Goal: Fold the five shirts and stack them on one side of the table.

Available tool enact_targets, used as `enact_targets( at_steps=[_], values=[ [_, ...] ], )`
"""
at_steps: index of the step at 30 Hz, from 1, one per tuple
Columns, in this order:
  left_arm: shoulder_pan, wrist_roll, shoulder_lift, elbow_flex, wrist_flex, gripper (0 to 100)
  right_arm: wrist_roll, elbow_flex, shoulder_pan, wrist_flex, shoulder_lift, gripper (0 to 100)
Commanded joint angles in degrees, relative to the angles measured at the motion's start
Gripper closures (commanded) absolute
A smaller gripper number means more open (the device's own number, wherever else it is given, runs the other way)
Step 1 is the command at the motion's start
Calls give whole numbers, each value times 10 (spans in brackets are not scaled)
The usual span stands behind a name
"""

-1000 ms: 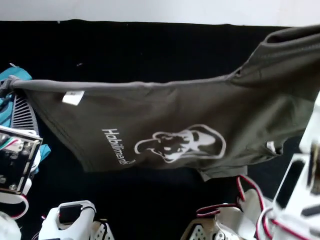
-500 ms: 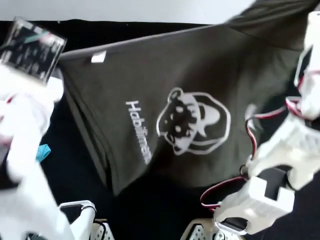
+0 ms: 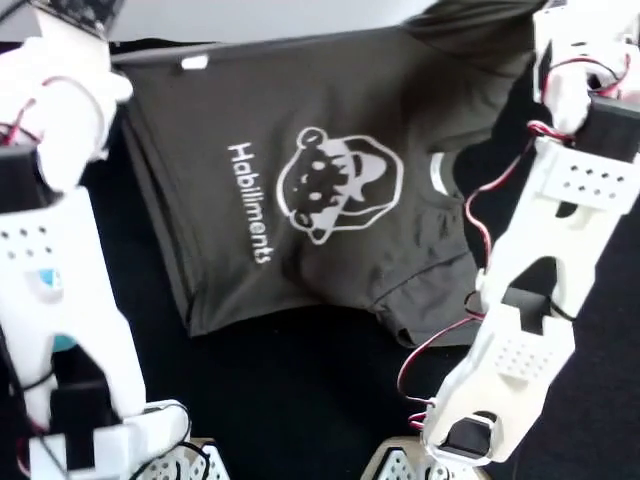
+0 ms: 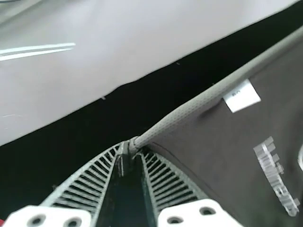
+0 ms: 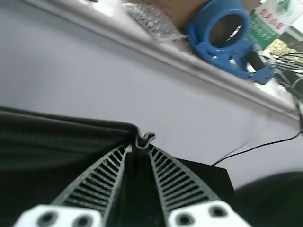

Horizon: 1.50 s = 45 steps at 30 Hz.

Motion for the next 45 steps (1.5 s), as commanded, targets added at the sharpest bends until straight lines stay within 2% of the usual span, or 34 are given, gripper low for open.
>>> enact_targets(
  at_steps=[1,5,10,13,23,28,32,34,37,43,45],
  values=[
    [-24,-1,58,-87,26,992,-2,1,-9,-19,22,993],
    [-7,0,139,-128,33,992,-2,-1,-28,-31,66,993],
    [2,0,242,-205,13,992,-2,0,-30,-114,122,993],
    [1,0,302,-245,18,992,-2,0,-31,-124,153,993],
    [33,3,430,-268,62,992,-4,0,-65,7,262,993],
    [40,0,431,-270,159,992,-4,-29,-57,84,276,993],
    [43,-1,406,-269,249,992,-2,-89,-35,195,262,993],
    [40,-1,384,-255,257,992,0,-116,-22,255,258,993],
    [45,-1,327,-191,258,992,43,-138,-9,319,258,993],
    [101,-2,175,63,256,992,45,-136,46,318,236,993],
    [104,-2,141,138,227,992,47,-110,66,318,211,993]
  ],
)
